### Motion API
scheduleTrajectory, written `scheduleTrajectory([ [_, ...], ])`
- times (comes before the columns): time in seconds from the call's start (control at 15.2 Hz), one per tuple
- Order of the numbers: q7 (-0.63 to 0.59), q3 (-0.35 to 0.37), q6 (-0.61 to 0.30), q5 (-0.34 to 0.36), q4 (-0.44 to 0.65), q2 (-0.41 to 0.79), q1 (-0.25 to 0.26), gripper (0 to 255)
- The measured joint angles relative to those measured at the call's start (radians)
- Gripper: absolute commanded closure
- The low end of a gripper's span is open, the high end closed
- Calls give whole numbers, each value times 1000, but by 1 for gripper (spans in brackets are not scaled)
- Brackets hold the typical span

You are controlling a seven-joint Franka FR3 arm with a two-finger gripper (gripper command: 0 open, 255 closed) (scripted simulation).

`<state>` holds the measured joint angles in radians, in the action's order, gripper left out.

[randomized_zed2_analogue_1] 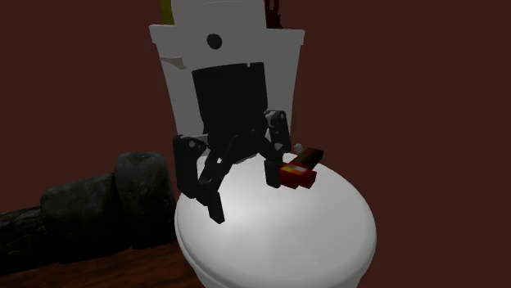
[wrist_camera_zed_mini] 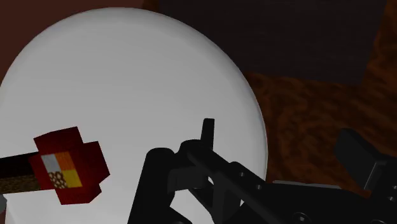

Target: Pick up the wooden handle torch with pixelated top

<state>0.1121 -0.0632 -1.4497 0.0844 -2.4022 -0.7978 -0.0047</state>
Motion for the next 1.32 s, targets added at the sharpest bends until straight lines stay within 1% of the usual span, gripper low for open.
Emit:
scheduleTrajectory([
  [0.13, -5, -8, -12, 2, 2, 14, -7, 0],
  [0.73, -109, -113, -168, -16, 150, 306, -103, 0],
  [0.86, -130, -140, -200, -26, 181, 365, -123, 0],
  [0.99, -144, -171, -221, -39, 233, 436, -143, 0],
  [1.32, -193, -234, -270, -89, 333, 582, -186, 0],
])
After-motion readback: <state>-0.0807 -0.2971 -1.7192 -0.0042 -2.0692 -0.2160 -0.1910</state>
